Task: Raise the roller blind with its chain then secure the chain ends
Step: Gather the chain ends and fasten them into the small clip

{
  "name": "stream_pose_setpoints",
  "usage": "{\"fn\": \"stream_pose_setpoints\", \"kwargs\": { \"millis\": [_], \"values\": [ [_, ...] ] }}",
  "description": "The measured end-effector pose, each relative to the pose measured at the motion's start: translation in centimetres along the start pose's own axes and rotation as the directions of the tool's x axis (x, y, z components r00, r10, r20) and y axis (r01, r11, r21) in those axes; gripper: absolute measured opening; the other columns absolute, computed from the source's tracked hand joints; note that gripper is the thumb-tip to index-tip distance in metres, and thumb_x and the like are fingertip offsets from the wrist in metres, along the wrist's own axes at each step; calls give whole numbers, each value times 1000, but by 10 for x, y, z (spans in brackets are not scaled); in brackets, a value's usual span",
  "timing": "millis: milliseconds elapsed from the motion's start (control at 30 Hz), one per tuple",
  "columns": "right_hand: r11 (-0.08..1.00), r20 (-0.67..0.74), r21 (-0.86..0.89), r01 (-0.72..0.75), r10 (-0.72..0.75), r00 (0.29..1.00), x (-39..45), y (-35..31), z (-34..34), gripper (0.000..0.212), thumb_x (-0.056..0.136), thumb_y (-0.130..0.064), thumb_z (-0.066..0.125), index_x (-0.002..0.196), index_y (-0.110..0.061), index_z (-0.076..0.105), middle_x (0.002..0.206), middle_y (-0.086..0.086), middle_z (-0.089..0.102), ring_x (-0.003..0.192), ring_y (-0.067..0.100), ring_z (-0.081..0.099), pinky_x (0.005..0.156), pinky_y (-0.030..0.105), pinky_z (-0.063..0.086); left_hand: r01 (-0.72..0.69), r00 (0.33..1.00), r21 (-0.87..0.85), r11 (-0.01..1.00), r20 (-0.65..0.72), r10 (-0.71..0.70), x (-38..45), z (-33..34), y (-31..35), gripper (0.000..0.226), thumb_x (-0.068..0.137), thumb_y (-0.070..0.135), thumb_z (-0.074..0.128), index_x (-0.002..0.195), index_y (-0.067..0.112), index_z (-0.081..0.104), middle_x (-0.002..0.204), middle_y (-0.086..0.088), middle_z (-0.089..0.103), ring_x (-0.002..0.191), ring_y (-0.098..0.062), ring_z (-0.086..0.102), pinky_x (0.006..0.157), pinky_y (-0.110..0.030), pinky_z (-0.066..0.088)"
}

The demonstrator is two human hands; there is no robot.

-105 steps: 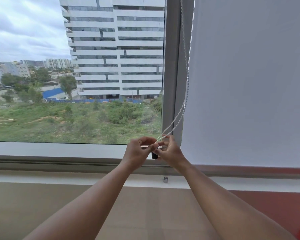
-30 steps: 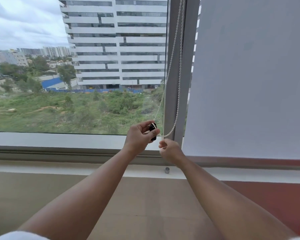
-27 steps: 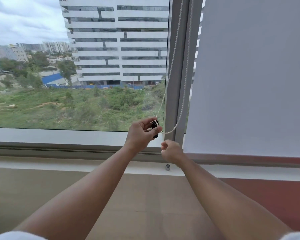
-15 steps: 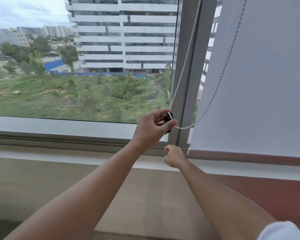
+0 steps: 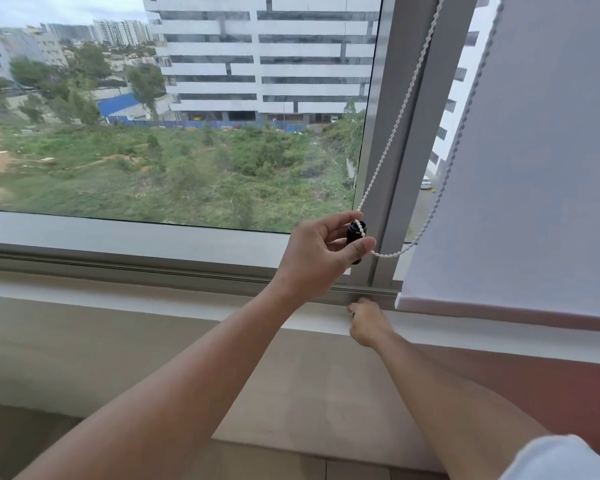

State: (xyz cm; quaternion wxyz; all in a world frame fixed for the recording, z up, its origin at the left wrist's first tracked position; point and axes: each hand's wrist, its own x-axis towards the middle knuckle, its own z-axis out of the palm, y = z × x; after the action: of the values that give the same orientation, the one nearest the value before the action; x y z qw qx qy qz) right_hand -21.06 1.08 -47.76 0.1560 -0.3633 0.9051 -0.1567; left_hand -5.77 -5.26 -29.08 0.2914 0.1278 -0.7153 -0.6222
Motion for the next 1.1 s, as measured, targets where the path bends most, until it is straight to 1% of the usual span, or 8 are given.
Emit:
{"fn": "stream_pose_setpoints", "kwargs": {
  "millis": [133, 400, 600, 733, 800, 900, 1033, 1100],
  "values": [
    [999, -20, -30, -38, 38, 999, 2, 2, 2, 31, 85, 2, 46, 111, 1, 62, 122, 19, 51, 104, 35, 56, 82, 31, 45, 12, 1000, 7, 1000, -4, -12, 0, -3, -2, 49, 83, 13, 80, 130, 9, 64, 114, -13, 75, 101, -19, 74, 87, -42, 61],
    [998, -37, -32, -52, 50, 998, -1, -3, -1, 30, 80, 5, 48, 100, -7, 67, 114, 16, 60, 97, 33, 61, 80, 32, 50, 24, 1000, 4, 1000, -10, -24, 2, -5, -7, 48, 84, 15, 80, 128, 10, 65, 112, -11, 76, 98, -17, 75, 83, -40, 62],
    [963, -39, 259, -75, 88, 995, -8, -30, -25, 8, 82, -17, 62, 88, -15, 67, 101, 8, 69, 92, 25, 64, 76, 30, 53, 5, 1000, -17, 1000, -5, -6, -3, -2, -1, 46, 84, 12, 79, 128, 7, 65, 108, -11, 77, 90, -15, 75, 79, -36, 63],
    [892, -22, 449, -51, 68, 997, -18, -44, -43, 13, 79, -25, 67, 91, -20, 66, 97, 3, 70, 91, 21, 68, 70, 27, 51, -7, 1000, -25, 1000, -6, 6, -8, -6, 2, 45, 84, 13, 79, 127, 9, 66, 107, -10, 77, 92, -18, 76, 81, -38, 63],
    [838, 1, 544, -44, 51, 999, -24, -50, -51, 16, 80, -23, 67, 96, -21, 68, 93, 1, 72, 84, 16, 70, 72, 26, 53, -10, 1000, -21, 1000, -11, 10, -11, -10, 4, 45, 84, 14, 80, 127, 9, 66, 106, -10, 77, 92, -18, 76, 82, -39, 62],
    [741, 16, 669, -59, 66, 998, -33, -57, -64, 15, 81, -16, 66, 95, -17, 71, 83, 3, 73, 73, 12, 70, 88, 30, 57, -7, 1000, -17, 1000, -28, 7, -15, -14, 4, 44, 83, 15, 80, 125, 10, 67, 106, -10, 78, 95, -20, 76, 85, -43, 62],
    [665, -2, 746, -36, 56, 998, -49, -65, -90, 4, 81, -8, 65, 82, -11, 67, 80, 8, 70, 76, 20, 67, 98, 42, 55, 12, 999, -15, 1000, -44, -13, -21, -18, 1, 42, 82, 17, 82, 122, 15, 69, 105, -7, 78, 96, -19, 75, 88, -47, 60],
    [611, -10, 791, -2, 17, 1000, -59, -70, -105, 8, 79, 0, 63, 75, -7, 63, 79, 12, 65, 79, 24, 65, 98, 49, 54, 24, 999, -11, 1000, -45, -24, -24, -18, 1, 42, 81, 19, 82, 121, 17, 70, 104, -6, 78, 96, -18, 76, 88, -46, 61]
  ]
}}
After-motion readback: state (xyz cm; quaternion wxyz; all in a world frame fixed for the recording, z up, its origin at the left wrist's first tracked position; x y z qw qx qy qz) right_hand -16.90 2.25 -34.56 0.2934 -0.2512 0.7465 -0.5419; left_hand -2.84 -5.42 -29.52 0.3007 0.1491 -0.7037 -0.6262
